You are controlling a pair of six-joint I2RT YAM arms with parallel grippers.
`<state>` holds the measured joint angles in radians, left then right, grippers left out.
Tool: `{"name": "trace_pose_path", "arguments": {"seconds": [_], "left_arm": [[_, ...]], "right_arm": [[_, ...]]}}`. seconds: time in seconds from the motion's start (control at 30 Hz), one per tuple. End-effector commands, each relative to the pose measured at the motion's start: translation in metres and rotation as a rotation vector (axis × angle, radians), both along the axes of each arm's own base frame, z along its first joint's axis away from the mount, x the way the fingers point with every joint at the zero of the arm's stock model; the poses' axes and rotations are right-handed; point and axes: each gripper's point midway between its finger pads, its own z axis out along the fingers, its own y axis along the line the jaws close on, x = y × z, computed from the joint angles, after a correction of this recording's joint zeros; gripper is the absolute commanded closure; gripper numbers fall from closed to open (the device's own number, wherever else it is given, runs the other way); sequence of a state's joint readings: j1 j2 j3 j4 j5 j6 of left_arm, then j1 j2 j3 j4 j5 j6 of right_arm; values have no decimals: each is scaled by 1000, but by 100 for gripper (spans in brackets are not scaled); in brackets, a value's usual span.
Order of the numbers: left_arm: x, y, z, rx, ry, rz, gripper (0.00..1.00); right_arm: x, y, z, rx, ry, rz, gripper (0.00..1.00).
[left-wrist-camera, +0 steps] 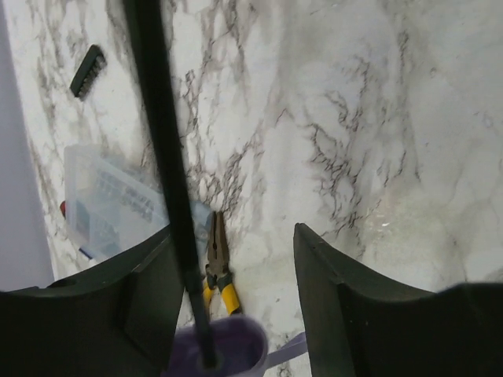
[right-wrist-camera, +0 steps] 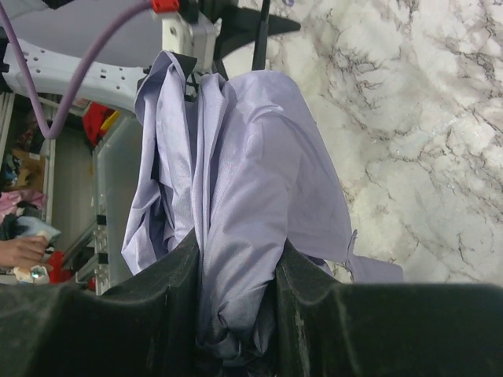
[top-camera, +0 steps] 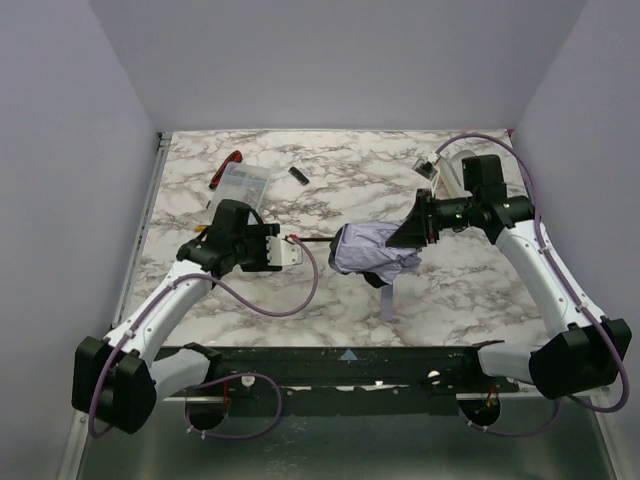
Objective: Open the umbrella
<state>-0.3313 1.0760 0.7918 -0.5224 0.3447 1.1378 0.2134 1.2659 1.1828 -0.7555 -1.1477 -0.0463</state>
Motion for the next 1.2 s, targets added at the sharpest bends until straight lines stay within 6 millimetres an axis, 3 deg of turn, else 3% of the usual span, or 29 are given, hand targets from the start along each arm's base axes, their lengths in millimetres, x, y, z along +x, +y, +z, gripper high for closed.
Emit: {"name": "trace_pose_path", "arguments": {"seconds": [0.0,0.13,0.27,0.47,0.53,0.77,1.03,1.17], "left_arm": [[-3,-18,-10,17,93,33,45],[4,-12,-22,72,96,54,50],[5,14,-30,117,84,95,63],[4,102,-53,253,71,211,69],[7,121,-56,287,66,236,71],[22,143,-53,284,78,323,87],[21,184,-66,304,116,409,88],[28,176,-48,211,119,431,86]], "right_arm": [[-7,3,28,92,-48,42,100],[-9,3,31,91,-34,41,100],[-10,0,26,63,-39,35,100],[-10,-8,22,33,-34,27,100],[-8,-10,20,26,-32,29,100],[-2,-10,18,16,-38,29,100],[15,-27,27,43,-49,-26,100],[17,-26,27,50,-54,-21,100]]}}
